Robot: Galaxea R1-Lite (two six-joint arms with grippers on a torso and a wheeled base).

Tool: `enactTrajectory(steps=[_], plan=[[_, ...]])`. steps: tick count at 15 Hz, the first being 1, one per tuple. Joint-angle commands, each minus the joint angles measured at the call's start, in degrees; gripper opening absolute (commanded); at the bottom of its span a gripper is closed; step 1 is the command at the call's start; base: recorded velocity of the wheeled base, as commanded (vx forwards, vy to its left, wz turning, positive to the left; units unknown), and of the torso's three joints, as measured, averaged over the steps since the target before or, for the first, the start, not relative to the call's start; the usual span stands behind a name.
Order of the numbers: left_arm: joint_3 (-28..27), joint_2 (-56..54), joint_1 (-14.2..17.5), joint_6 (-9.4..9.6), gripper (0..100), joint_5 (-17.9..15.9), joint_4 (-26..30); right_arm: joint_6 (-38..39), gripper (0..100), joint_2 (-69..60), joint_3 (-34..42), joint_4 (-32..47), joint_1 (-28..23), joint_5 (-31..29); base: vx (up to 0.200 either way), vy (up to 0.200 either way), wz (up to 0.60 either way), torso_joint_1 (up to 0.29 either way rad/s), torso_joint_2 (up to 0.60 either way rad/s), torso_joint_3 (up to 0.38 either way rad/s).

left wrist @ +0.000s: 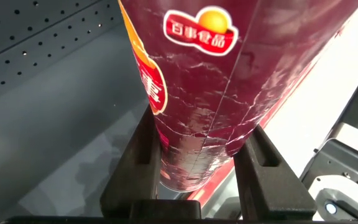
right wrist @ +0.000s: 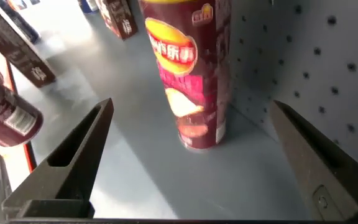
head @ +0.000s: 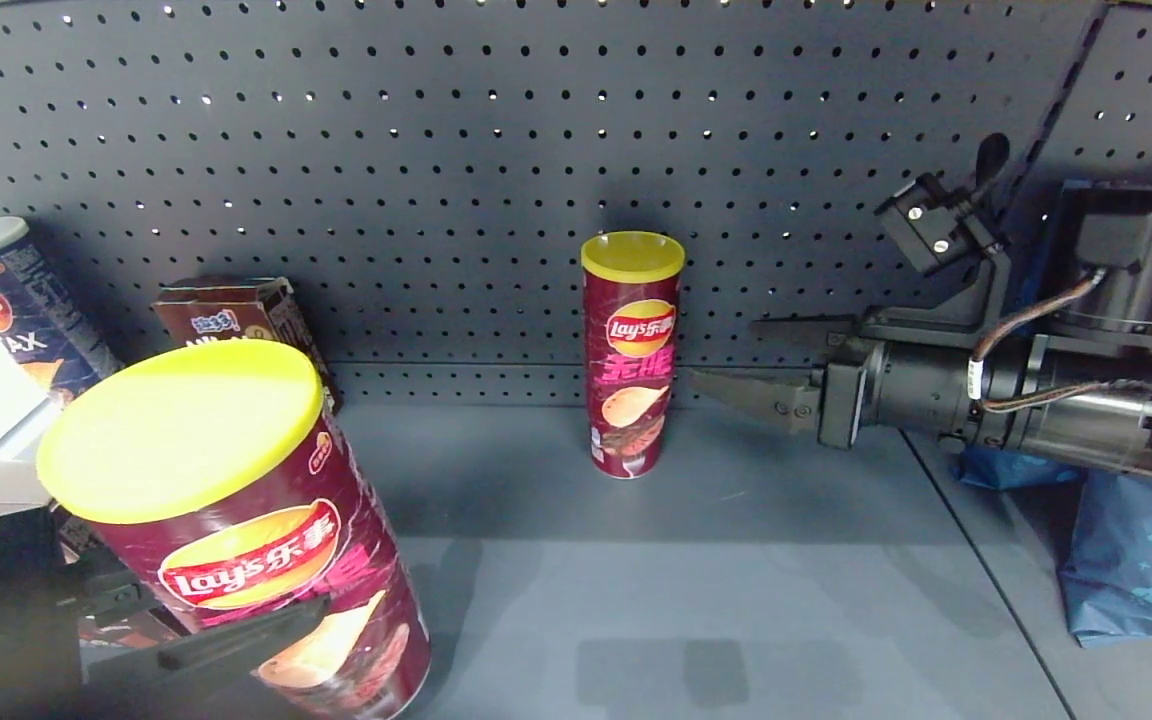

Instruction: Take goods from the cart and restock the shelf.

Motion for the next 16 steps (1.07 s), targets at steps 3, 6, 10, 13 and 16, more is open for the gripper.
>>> enactTrajectory(steps=[3, 6, 10, 13, 16], plan=[[1.25, -0.20, -0.02, -0.01, 0, 0.17, -0.04, -0.02, 100, 3.31, 0.17, -3.45, 0.21, 0.28, 0.000, 0.000, 0.00, 0.000, 0.00, 0.000], [1.16, -0.55, -0.02, -0.01, 0, 0.17, -0.04, -0.02, 100, 5.42, 0.35, -4.77, 0.65, 1.33, 0.000, 0.000, 0.00, 0.000, 0.00, 0.000], [0.81, -0.55, -0.02, -0.01, 0, 0.08, -0.65, -0.02, 100, 7.97, 0.52, -7.32, 0.65, 1.42, 0.000, 0.000, 0.00, 0.000, 0.00, 0.000], [0.81, -0.46, -0.02, -0.01, 0, 0.08, -1.71, -0.02, 100, 9.47, 0.43, -7.59, 0.65, 1.51, 0.000, 0.000, 0.00, 0.000, 0.00, 0.000], [0.81, -0.55, -0.02, -0.01, 0, 0.17, -1.71, -0.02, 100, 11.05, 0.43, -8.82, 0.74, 1.59, 0.000, 0.000, 0.00, 0.000, 0.00, 0.000]])
